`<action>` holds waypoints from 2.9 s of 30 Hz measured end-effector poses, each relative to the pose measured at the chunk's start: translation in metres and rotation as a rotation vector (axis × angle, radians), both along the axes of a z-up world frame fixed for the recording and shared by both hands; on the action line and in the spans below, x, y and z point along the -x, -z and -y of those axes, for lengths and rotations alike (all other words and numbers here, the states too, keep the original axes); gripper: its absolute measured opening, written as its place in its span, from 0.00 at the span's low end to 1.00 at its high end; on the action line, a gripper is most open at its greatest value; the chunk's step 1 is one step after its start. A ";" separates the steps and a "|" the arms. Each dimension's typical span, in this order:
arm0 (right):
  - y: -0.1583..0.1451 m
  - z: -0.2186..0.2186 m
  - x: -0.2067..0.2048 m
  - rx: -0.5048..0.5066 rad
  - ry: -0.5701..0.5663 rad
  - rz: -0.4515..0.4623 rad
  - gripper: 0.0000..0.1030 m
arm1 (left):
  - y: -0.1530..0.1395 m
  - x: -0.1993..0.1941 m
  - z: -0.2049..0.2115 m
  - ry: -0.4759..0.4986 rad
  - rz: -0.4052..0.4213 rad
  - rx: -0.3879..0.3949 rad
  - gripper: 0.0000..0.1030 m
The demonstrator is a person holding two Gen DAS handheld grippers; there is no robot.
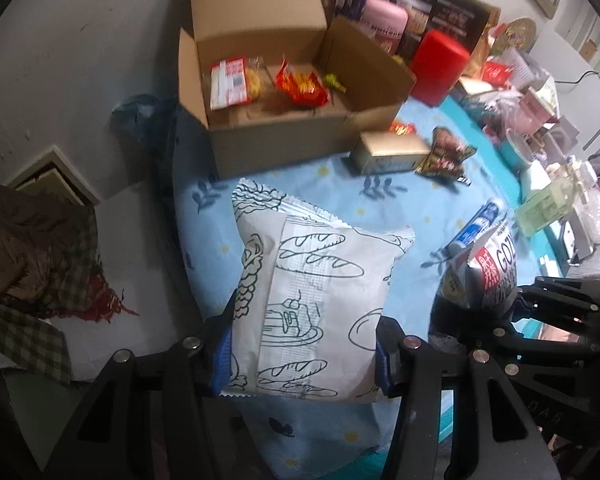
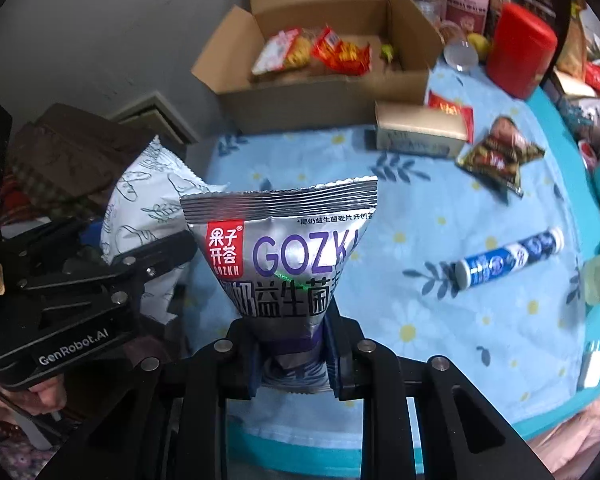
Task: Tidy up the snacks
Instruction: 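Lift and carry both packets toward the cardboard box, then lower both packets into the box and open both tools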
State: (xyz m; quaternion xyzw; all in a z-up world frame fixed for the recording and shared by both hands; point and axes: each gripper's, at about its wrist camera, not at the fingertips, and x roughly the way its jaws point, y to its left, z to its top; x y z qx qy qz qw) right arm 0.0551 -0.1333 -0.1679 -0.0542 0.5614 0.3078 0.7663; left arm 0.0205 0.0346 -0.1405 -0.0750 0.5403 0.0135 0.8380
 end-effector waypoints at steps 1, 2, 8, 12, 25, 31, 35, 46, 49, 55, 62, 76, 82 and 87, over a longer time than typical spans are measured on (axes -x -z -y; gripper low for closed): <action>-0.004 -0.006 -0.001 -0.005 -0.002 0.008 0.23 | -0.006 0.000 0.000 -0.001 0.011 0.000 0.52; -0.010 -0.009 -0.001 -0.011 -0.004 0.021 0.23 | -0.010 0.000 -0.001 -0.002 0.020 0.000 0.52; -0.040 -0.014 -0.007 -0.056 -0.016 0.064 0.23 | -0.042 -0.004 -0.004 -0.014 0.085 0.000 0.52; -0.061 -0.018 -0.016 -0.093 -0.037 0.102 0.23 | -0.064 -0.015 -0.009 -0.025 0.137 -0.002 0.52; -0.116 -0.027 -0.067 -0.192 -0.050 0.210 0.23 | -0.124 -0.061 -0.031 -0.065 0.279 0.007 0.52; -0.132 -0.031 -0.100 -0.234 -0.042 0.253 0.23 | -0.139 -0.089 -0.038 -0.085 0.320 -0.013 0.52; -0.136 -0.035 -0.125 -0.243 -0.032 0.269 0.23 | -0.140 -0.111 -0.042 -0.101 0.327 -0.020 0.52; -0.128 -0.046 -0.192 -0.229 -0.024 0.297 0.23 | -0.114 -0.181 -0.050 -0.097 0.295 -0.017 0.52; -0.116 -0.050 -0.209 -0.214 -0.025 0.304 0.23 | -0.100 -0.198 -0.051 -0.091 0.278 -0.039 0.52; -0.083 -0.059 -0.243 -0.193 -0.019 0.253 0.23 | -0.067 -0.227 -0.056 -0.109 0.217 -0.040 0.52; -0.044 -0.074 -0.273 -0.146 -0.028 0.224 0.23 | -0.027 -0.255 -0.061 -0.109 0.169 -0.092 0.52; 0.025 -0.103 -0.316 -0.107 -0.023 0.127 0.23 | 0.039 -0.291 -0.076 -0.113 0.093 -0.144 0.52; 0.039 -0.119 -0.321 -0.066 -0.031 0.124 0.24 | 0.057 -0.302 -0.085 -0.119 0.055 -0.150 0.52; 0.044 -0.130 -0.322 -0.030 -0.042 0.131 0.25 | 0.065 -0.310 -0.086 -0.126 0.048 -0.182 0.52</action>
